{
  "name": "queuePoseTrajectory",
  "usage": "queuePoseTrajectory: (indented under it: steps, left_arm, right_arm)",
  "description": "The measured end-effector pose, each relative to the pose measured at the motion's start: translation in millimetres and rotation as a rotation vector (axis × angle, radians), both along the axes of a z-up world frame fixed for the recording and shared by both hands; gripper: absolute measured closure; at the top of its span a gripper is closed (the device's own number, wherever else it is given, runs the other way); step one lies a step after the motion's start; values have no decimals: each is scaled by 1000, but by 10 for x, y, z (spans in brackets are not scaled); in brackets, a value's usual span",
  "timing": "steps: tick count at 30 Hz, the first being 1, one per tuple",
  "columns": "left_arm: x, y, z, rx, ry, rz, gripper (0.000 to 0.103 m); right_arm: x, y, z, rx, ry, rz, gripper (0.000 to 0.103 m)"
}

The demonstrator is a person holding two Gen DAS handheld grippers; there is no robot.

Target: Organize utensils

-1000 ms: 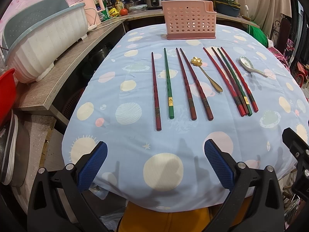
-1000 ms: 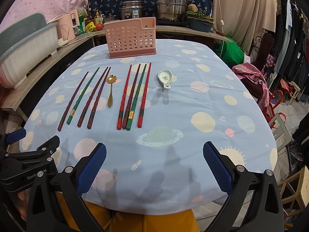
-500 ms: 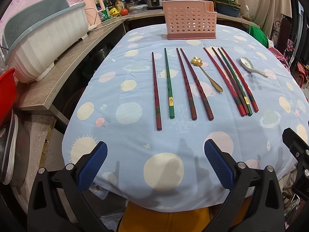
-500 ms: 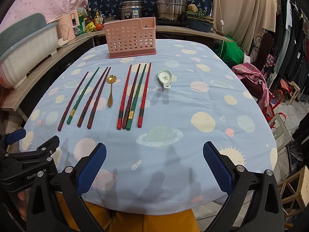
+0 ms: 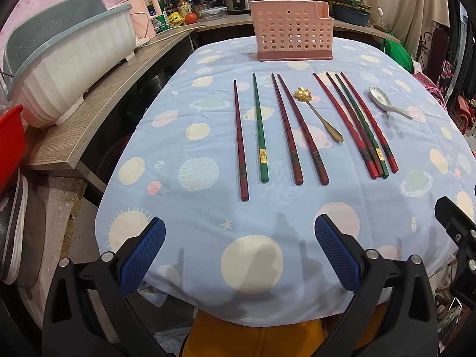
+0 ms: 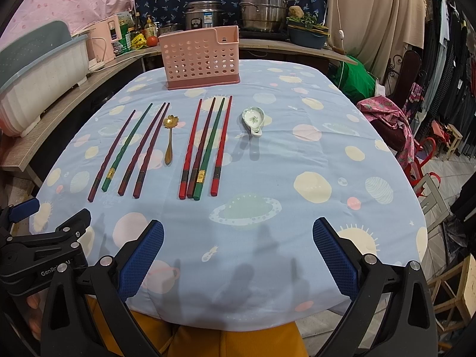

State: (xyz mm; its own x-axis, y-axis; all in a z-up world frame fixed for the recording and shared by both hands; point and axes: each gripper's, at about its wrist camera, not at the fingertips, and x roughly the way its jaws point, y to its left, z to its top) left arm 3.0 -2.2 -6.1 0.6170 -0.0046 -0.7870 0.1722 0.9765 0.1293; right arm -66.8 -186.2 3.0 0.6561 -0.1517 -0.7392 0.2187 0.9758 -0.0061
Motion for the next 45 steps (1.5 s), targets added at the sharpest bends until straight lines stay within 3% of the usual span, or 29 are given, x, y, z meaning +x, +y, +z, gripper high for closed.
queuePoseTrajectory:
  steps: [11,29,39,41,43,45]
  left_arm:
    - [35,35,-74,-15,22,17,7]
    - [635,437,-251,-94,82,127,11]
    - [774,385,-354,-123,126,77,39]
    - [793,386,-334,-135,123,69,52]
    - [811,381,-311,-157,124,43,79]
    - [828,373,-301,-194,142,7,95]
  right_arm:
    - [9,-51,-54,7,2,-8,7]
    - [259,-181,-132,22,32,-32,7]
    - [444,-206,-163,27,43,-31,7]
    - [482,-206,-168,29,43,-26,7]
    - [515,-211,-168,27,40,-21,7]
    - [548,-237,-155,27,32,-20,7]
